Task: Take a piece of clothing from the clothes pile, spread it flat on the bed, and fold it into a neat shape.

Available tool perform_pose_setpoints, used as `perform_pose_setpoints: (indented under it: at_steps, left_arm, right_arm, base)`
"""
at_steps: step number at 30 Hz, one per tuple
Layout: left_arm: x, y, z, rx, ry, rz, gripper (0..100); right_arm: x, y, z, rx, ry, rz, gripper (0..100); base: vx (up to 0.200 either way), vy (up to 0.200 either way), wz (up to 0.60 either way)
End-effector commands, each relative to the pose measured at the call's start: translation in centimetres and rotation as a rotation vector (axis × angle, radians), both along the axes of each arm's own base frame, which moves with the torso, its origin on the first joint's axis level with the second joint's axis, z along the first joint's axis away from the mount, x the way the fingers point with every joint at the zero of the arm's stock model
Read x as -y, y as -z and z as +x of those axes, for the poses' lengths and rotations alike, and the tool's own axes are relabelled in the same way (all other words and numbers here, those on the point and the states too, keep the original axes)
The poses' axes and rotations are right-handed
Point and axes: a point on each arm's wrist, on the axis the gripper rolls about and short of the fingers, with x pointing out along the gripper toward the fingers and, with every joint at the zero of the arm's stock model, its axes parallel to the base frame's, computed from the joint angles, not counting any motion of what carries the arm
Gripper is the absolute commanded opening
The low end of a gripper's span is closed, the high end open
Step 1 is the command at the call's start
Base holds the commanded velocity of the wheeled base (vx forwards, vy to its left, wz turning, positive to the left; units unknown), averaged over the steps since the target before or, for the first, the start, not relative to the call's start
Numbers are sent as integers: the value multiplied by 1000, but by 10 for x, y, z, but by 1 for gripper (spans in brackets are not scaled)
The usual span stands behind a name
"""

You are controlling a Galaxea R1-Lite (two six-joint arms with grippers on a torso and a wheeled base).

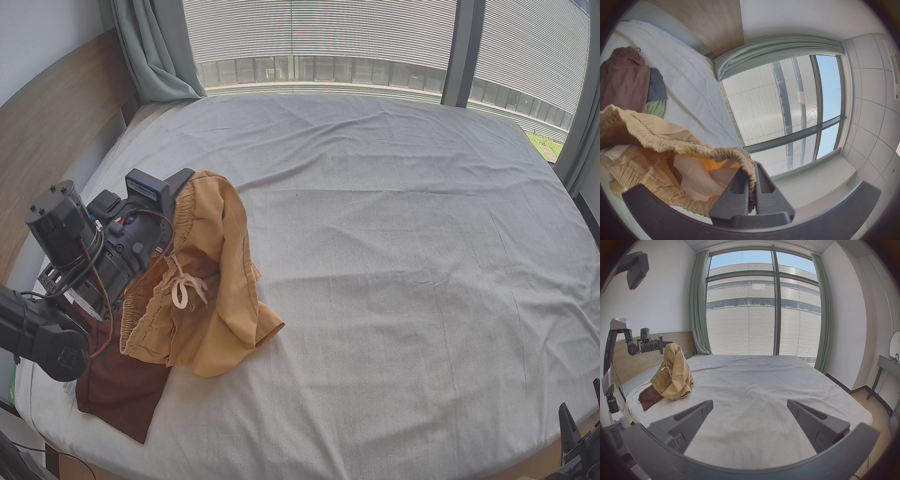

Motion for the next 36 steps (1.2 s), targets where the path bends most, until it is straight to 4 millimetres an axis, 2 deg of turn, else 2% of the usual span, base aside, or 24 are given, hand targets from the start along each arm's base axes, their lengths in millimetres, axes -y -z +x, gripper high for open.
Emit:
perform_pose_setpoints:
  at_steps: [1, 14, 23, 25, 26, 32, 34, 36]
  left_arm:
    - [20, 3, -6, -11, 69, 1, 0]
    - [71, 5, -8, -6, 198, -5, 0]
    - [122, 8, -23, -48, 355, -34, 0]
    - [122, 8, -23, -48, 355, -34, 0]
    - [135, 16, -23, -76, 392, -39, 0]
    - [157, 37, -22, -141, 439, -15, 0]
    - [171, 49, -20, -172, 462, -6, 0]
    - [175, 50, -20, -178, 470, -15, 0]
  right_arm:
    - [0, 4, 0, 2, -1, -1, 100]
    - [0, 4, 0, 2, -1, -1, 100]
    - [0, 4, 0, 2, -3, 1, 100]
    - [0, 4, 0, 2, -3, 1, 100]
    - [0, 4, 0, 2, -3, 1, 100]
    - [0, 4, 0, 2, -3, 1, 100]
    - [0, 4, 0, 2, -3, 1, 100]
    - [0, 4, 0, 2, -3, 1, 100]
  base:
    - [0, 0, 0]
    - [0, 0, 0]
    - [0, 0, 0]
    - [0, 0, 0]
    - [0, 0, 0]
    - [0, 0, 0]
    - [0, 0, 0]
    - [0, 0, 0]
